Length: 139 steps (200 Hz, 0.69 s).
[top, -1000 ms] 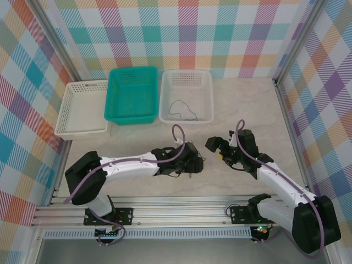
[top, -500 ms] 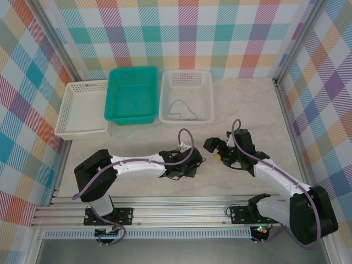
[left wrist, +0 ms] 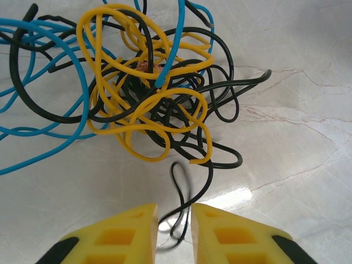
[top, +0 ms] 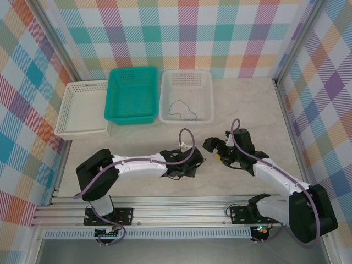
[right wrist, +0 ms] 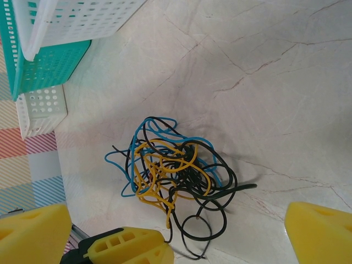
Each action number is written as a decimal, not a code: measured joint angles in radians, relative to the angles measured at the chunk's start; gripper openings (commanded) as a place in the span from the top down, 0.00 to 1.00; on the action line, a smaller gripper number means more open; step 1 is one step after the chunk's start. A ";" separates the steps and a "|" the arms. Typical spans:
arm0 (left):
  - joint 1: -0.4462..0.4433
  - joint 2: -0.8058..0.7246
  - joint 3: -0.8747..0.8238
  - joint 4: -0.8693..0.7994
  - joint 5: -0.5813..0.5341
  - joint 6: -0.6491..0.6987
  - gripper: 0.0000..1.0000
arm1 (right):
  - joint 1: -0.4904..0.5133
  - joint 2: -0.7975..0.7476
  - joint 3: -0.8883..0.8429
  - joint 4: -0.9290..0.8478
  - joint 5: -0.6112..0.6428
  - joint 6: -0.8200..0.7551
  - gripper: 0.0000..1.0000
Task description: Untangle the cables
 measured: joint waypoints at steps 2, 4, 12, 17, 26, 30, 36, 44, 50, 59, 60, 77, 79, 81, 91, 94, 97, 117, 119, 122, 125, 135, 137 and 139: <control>0.000 0.000 0.000 0.000 0.000 -0.003 0.82 | 0.000 0.000 0.000 0.000 0.000 0.000 0.00; 0.000 0.000 0.000 0.000 0.000 -0.001 0.83 | 0.000 0.000 0.000 0.000 0.000 0.000 0.00; 0.000 0.000 0.000 0.000 0.000 0.002 0.88 | 0.003 0.001 0.000 0.001 0.000 0.000 0.00; 0.000 0.000 0.000 -0.001 0.001 -0.001 0.92 | 0.003 0.001 0.001 0.001 0.000 0.000 0.00; 0.000 0.000 0.001 -0.005 0.002 0.006 1.00 | 0.004 0.001 0.001 0.001 0.000 0.000 0.00; 0.000 0.000 0.002 -0.008 0.002 -0.001 1.00 | 0.004 0.001 0.002 0.001 0.000 0.000 0.00; 0.000 0.000 0.005 -0.017 0.003 0.009 1.00 | 0.004 0.001 0.002 0.001 -0.002 -0.001 0.00; 0.000 0.000 0.009 -0.027 0.003 0.005 1.00 | 0.004 0.001 0.003 -0.001 -0.008 -0.003 0.00; 0.000 -0.002 0.011 -0.030 0.003 0.005 1.00 | 0.005 0.001 0.008 -0.007 -0.012 -0.008 0.00; 0.000 -0.006 0.013 -0.033 0.004 0.005 1.00 | 0.009 0.001 0.023 -0.023 -0.017 -0.016 0.00; 0.000 -0.007 0.013 -0.033 0.004 0.005 1.00 | 0.010 0.001 0.024 -0.024 -0.017 -0.016 0.00; 0.003 -0.035 0.013 -0.049 0.020 0.005 1.00 | 0.016 0.000 0.058 -0.041 -0.019 -0.042 0.00; 0.006 -0.041 0.013 -0.052 0.023 0.005 1.00 | 0.017 0.000 0.061 -0.042 -0.019 -0.045 0.00; 0.007 -0.045 0.013 -0.053 0.024 0.005 1.00 | 0.017 0.000 0.064 -0.042 -0.019 -0.048 0.00; 0.015 -0.074 0.013 -0.056 0.036 0.005 1.00 | 0.017 -0.002 0.073 -0.043 -0.022 -0.066 0.00; 0.018 -0.083 0.013 -0.056 0.041 0.005 1.00 | 0.017 -0.002 0.075 -0.043 -0.026 -0.073 0.00; 0.023 -0.093 0.014 -0.057 0.047 0.005 1.00 | 0.017 -0.003 0.077 -0.045 -0.029 -0.084 0.00; 0.050 -0.145 0.032 -0.072 0.086 0.011 1.00 | 0.020 -0.004 0.108 -0.094 -0.056 -0.157 0.00; 0.054 -0.149 0.035 -0.074 0.093 0.013 1.00 | 0.021 -0.004 0.114 -0.102 -0.058 -0.166 0.00; 0.060 -0.157 0.040 -0.076 0.102 0.014 1.00 | 0.023 -0.004 0.124 -0.113 -0.061 -0.178 0.00; 0.065 -0.162 0.045 -0.078 0.109 0.017 1.00 | 0.025 -0.005 0.133 -0.122 -0.064 -0.193 0.00; 0.084 -0.180 0.059 -0.078 0.138 0.021 1.00 | 0.033 -0.006 0.163 -0.145 -0.072 -0.232 0.00; 0.088 -0.184 0.062 -0.078 0.144 0.023 1.00 | 0.034 -0.006 0.168 -0.147 -0.073 -0.242 0.00; 0.092 -0.187 0.064 -0.078 0.150 0.024 1.00 | 0.035 -0.007 0.172 -0.148 -0.074 -0.248 0.00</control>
